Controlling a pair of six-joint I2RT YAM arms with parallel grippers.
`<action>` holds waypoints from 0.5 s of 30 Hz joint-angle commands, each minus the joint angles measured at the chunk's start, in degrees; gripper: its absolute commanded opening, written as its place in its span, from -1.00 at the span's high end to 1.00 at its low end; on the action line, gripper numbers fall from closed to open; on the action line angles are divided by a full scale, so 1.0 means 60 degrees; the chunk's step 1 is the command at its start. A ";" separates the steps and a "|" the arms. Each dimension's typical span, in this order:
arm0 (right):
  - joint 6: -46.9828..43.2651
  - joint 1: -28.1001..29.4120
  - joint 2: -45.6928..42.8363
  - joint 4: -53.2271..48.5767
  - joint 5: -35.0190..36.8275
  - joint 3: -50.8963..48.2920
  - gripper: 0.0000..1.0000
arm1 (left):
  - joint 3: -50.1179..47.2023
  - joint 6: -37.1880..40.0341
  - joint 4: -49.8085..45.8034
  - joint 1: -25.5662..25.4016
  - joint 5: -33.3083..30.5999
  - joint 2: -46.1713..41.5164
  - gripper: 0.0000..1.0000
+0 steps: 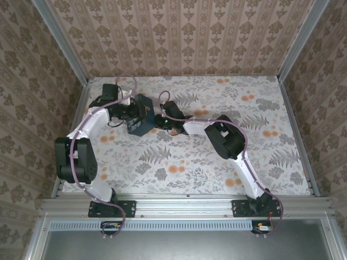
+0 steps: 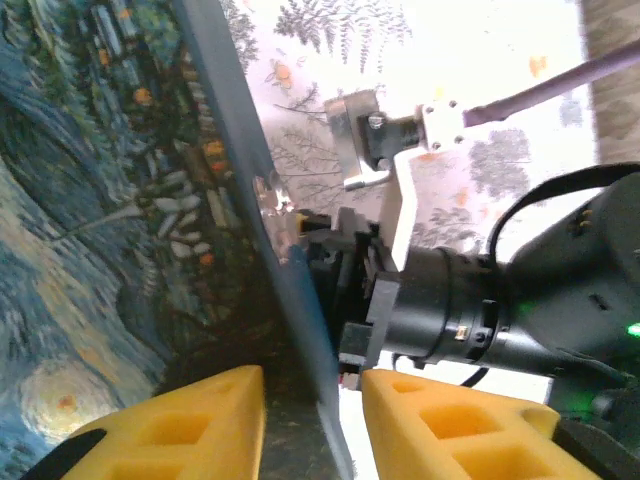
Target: Unlock a padlock with a key
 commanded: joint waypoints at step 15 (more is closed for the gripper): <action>-0.3716 -0.0905 -0.3941 -0.4791 0.2688 -0.3462 0.24 | 0.1292 -0.0063 -0.1305 -0.0742 -0.0642 0.0779 0.21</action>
